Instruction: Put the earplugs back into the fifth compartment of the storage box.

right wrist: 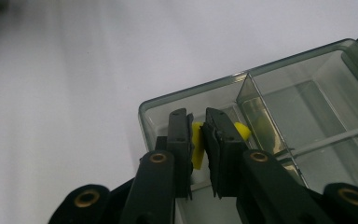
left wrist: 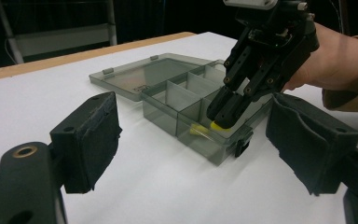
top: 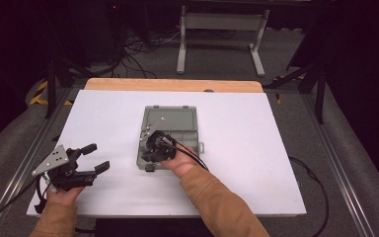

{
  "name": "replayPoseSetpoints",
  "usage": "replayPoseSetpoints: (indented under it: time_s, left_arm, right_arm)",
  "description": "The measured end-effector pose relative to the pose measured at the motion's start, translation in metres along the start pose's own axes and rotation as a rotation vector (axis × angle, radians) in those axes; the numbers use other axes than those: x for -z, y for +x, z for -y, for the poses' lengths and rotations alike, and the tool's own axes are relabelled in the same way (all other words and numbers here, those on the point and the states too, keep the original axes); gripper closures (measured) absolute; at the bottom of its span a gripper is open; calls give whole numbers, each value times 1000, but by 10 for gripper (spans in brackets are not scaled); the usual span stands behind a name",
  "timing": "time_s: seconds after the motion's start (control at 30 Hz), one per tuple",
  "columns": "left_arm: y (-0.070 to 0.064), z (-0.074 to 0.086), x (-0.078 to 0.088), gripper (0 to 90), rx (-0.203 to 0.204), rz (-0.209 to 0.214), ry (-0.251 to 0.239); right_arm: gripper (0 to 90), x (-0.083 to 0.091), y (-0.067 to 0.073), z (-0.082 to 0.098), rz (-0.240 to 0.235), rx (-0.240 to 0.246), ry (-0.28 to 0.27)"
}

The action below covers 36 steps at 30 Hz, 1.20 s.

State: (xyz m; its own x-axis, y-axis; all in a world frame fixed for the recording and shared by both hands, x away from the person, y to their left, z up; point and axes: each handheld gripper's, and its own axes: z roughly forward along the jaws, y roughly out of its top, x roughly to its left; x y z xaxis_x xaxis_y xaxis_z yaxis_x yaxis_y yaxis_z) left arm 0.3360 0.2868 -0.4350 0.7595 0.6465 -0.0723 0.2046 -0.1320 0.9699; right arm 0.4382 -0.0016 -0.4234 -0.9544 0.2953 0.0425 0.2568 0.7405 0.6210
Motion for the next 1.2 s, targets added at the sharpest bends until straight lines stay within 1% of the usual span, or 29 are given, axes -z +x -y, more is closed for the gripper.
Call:
replayPoseSetpoints:
  time_s: [0.1, 0.17, 0.33, 0.37, 0.4, 0.5, 0.6, 0.67, 0.7, 0.73, 0.8, 0.83, 0.87, 0.9, 0.97, 1.0, 1.03, 1.07, 1.1, 1.13, 1.17, 1.2]
  left_arm:
    - [-1, 0, 0, 180, 8, 4, 4]
    - [-1, 0, -1, 180, 6, 4, 3]
    - [-1, 0, 0, 180, 9, 3, 4]
    - [-1, 0, 0, 180, 7, 3, 3]
    - [-1, 0, 0, 180, 7, 3, 3]
    - [-1, 0, -1, 180, 7, 4, 4]
    - [-1, 0, -1, 180, 9, 5, 1]
    - [-1, 0, -1, 179, 10, 3, 2]
    - [0, 0, -1, 178, 10, 5, 2]
    - [0, 0, -1, 178, 12, 5, 0]
    - [1, 0, -1, 164, 24, 20, -11]
    - [2, -1, -1, 133, 48, 44, -28]
    - [2, -1, -1, 118, 48, 44, -28]
    - [2, -2, -1, 118, 60, 59, -38]
    - [2, -5, -2, 81, 72, 76, -44]
    - [2, -5, -2, 75, 72, 76, -44]
    - [2, -7, -3, 67, 71, 79, -37]
    - [2, -7, -3, 66, 71, 79, -37]
    - [1, -9, -5, 63, 71, 87, -28]
    - [1, -9, -5, 60, 71, 87, -28]
    - [0, -10, -6, 60, 61, 85, -20]
    - [-1, -12, -8, 49, 60, 94, -22]
  right_arm:
    - [799, -3, -1, 1, -2, -4, 9]
    - [794, -4, 0, 1, -4, -8, 13]
    - [789, -3, 0, 1, 1, -5, 11]
    - [770, -2, 0, 1, 1, -4, 5]
    - [770, -2, 0, 1, 1, -4, 5]
    - [688, 0, 1, 1, 17, -3, -2]
    - [583, 5, 2, 0, 52, 6, -16]
    - [534, 9, 2, 0, 58, 3, -31]
    - [492, 13, 2, 0, 60, -3, -46]
    - [492, 13, 2, 0, 60, -3, -46]
    - [449, 24, 1, 0, 65, -15, -72]
    - [413, 33, 1, 2, 68, -31, -94]
    - [413, 33, 1, 2, 68, -31, -94]
    - [404, 39, 1, 3, 70, -35, -105]
    - [361, 57, 1, 8, 84, -47, -146]
    - [361, 57, 1, 8, 84, -47, -146]
    - [329, 69, 2, 12, 95, -49, -170]
    - [329, 69, 2, 12, 95, -49, -170]
    - [296, 82, 2, 19, 113, -50, -186]
    - [296, 82, 2, 19, 113, -50, -186]
    - [287, 86, 3, 21, 119, -52, -191]
    - [263, 98, 3, 29, 139, -51, -201]
